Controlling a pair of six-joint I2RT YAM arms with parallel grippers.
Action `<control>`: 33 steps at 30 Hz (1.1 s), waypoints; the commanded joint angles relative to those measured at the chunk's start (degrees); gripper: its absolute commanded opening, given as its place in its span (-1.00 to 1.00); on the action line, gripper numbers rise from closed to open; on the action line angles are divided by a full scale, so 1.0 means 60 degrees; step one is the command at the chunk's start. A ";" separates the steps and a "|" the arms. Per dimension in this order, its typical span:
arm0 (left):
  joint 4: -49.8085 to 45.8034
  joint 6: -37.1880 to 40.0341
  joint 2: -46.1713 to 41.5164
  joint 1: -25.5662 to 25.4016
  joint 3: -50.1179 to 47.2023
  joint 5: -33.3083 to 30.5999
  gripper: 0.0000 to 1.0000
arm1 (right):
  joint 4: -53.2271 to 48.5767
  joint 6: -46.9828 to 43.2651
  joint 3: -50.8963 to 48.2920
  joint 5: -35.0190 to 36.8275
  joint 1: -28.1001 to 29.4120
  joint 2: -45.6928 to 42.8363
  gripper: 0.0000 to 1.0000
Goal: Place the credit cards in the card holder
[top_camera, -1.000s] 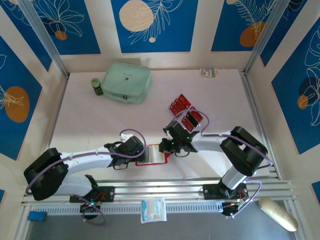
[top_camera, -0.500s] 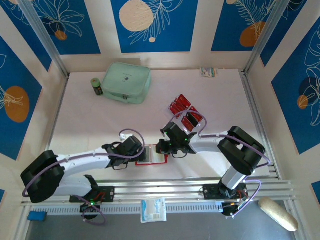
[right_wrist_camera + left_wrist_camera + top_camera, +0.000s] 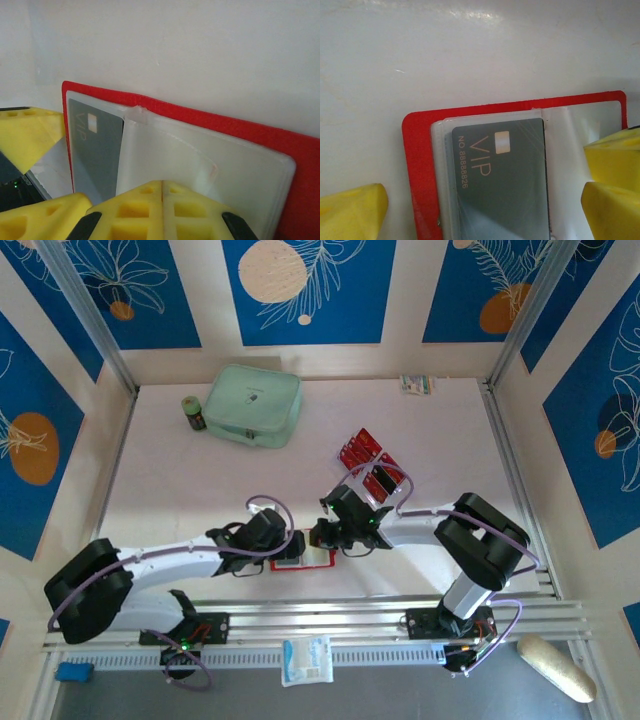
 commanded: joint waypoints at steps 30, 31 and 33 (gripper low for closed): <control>0.1600 -0.0467 -0.0576 -0.0139 -0.0779 0.0034 1.00 | 0.0637 0.0494 -0.0217 -0.0386 0.0134 0.0324 -1.00; 0.1641 -0.0461 -0.0564 -0.0136 -0.0809 0.0062 1.00 | 0.0701 0.0541 -0.0236 -0.0409 0.0134 0.0334 -1.00; 0.1875 -0.0460 -0.0495 -0.0132 -0.0902 0.0177 1.00 | 0.0853 0.0621 -0.0264 -0.0459 0.0125 0.0361 -1.00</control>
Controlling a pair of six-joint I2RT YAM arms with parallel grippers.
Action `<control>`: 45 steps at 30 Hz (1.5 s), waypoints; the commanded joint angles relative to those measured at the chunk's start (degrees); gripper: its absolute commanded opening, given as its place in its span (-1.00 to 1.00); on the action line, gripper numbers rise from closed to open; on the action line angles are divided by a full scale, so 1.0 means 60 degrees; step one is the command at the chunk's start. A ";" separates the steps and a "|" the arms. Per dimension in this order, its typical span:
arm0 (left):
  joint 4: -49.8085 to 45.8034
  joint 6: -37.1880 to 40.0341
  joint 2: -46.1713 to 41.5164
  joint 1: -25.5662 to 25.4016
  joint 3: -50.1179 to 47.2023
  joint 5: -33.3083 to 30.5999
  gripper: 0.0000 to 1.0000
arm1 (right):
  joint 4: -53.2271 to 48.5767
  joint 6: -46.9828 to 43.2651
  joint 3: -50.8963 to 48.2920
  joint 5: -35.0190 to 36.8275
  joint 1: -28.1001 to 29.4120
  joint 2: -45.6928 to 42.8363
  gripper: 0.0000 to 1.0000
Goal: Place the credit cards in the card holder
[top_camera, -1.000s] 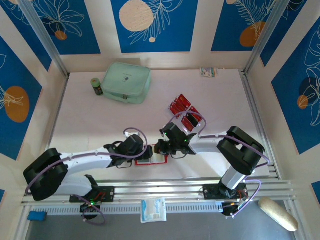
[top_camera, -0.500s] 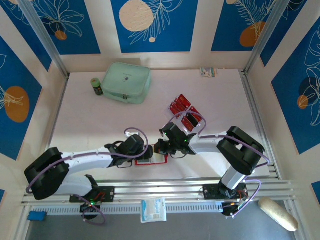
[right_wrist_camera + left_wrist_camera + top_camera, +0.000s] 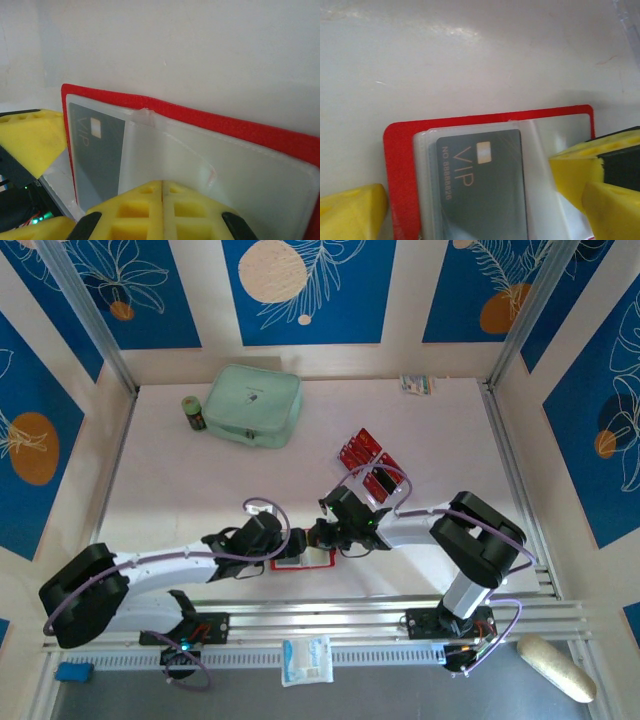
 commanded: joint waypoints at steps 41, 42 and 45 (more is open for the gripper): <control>0.1885 -0.0099 0.2263 -0.0084 -0.1101 0.0685 0.57 | 0.0705 0.0659 -0.0480 -0.0520 -0.0171 -0.0181 -1.00; 0.1914 -0.0111 0.2300 -0.0078 -0.1102 0.0698 0.56 | 0.0704 0.0647 -0.0495 -0.0513 -0.0190 -0.0199 -1.00; 0.2003 -0.0124 0.2339 -0.0079 -0.1105 0.0742 0.54 | 0.0701 0.0644 -0.0525 -0.0549 -0.0222 -0.0217 -1.00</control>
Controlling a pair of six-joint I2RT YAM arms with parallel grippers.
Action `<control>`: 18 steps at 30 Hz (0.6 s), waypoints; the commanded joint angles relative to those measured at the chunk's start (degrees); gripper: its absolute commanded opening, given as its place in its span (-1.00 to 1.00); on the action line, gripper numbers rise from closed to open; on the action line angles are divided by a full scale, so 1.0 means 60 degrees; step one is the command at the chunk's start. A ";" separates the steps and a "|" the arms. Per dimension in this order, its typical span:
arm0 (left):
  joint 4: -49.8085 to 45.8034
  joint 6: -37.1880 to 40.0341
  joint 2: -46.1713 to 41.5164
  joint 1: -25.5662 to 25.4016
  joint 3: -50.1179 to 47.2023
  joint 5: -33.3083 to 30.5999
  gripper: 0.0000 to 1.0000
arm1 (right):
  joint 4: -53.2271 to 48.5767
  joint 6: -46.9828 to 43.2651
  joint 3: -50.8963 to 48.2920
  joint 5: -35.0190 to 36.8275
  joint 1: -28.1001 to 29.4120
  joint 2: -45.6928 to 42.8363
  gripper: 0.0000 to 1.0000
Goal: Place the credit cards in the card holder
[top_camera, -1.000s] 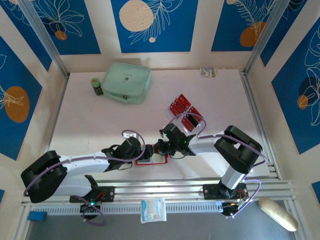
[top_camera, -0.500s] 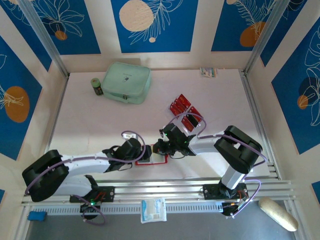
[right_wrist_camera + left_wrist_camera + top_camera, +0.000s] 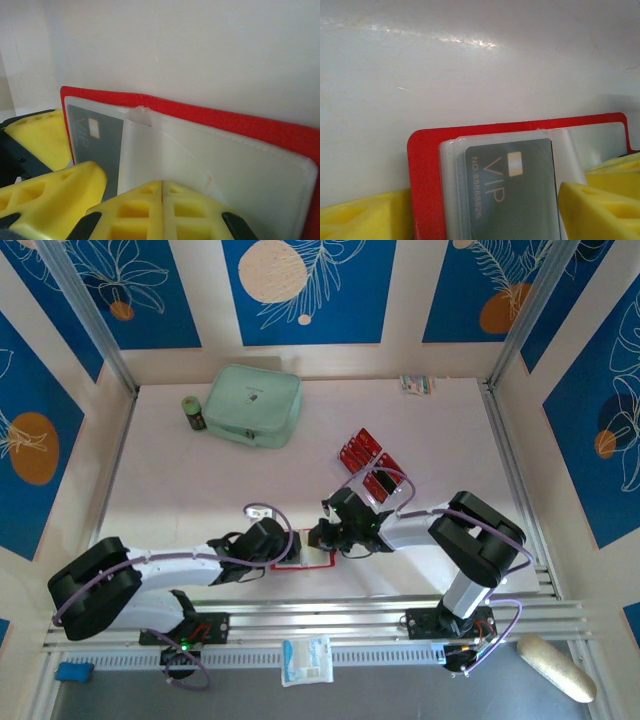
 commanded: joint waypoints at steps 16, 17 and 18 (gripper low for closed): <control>0.0407 0.0930 -0.1374 0.0068 -0.0857 0.2042 0.84 | 0.0320 0.0245 -0.0232 -0.0259 -0.0068 -0.0148 -1.00; 0.0406 0.1032 -0.1454 0.0072 -0.0874 0.2179 0.84 | 0.0338 0.0242 -0.0221 -0.0261 -0.0067 -0.0136 -1.00; 0.0407 0.1091 -0.1498 0.0064 -0.0912 0.2315 0.84 | 0.0329 0.0264 -0.0233 -0.0259 -0.0069 -0.0134 -1.00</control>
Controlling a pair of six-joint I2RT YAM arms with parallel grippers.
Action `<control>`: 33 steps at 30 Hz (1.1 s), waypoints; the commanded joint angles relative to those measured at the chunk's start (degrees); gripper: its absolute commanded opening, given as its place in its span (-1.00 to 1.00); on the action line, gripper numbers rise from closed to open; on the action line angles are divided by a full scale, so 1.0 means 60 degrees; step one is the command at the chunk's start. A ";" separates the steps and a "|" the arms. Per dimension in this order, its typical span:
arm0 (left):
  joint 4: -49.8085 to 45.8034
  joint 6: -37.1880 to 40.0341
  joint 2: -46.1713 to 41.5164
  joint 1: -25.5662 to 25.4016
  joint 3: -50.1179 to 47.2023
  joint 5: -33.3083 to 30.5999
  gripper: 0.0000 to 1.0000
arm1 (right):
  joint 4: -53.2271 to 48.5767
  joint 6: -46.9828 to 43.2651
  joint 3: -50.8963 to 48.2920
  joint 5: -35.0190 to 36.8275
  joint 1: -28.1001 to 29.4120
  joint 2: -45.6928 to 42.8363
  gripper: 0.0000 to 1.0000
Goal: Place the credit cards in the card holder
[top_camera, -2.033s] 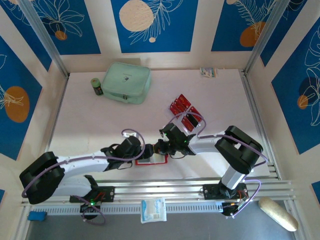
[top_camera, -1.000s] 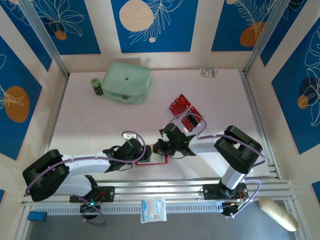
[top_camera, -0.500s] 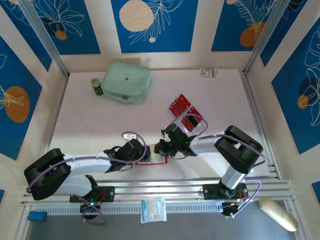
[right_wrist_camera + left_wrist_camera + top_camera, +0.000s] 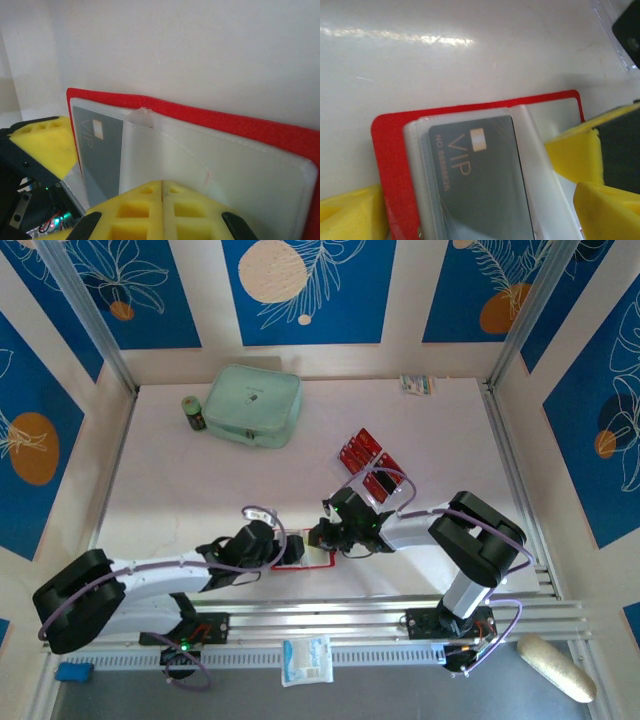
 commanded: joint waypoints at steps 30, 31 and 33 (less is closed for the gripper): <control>-0.0895 0.1528 0.1932 -0.0192 0.0541 0.1040 0.70 | 0.0279 0.0192 -0.0093 -0.0370 -0.0070 -0.0046 -1.00; -0.0887 0.1524 0.1971 -0.0201 0.0529 0.1027 0.69 | 0.0270 0.0158 -0.0093 -0.0412 -0.0093 -0.0100 -1.00; -0.0855 0.1510 0.1963 -0.0203 0.0520 0.1025 0.69 | 0.0173 0.0076 -0.0119 -0.0406 -0.0173 -0.0310 -0.94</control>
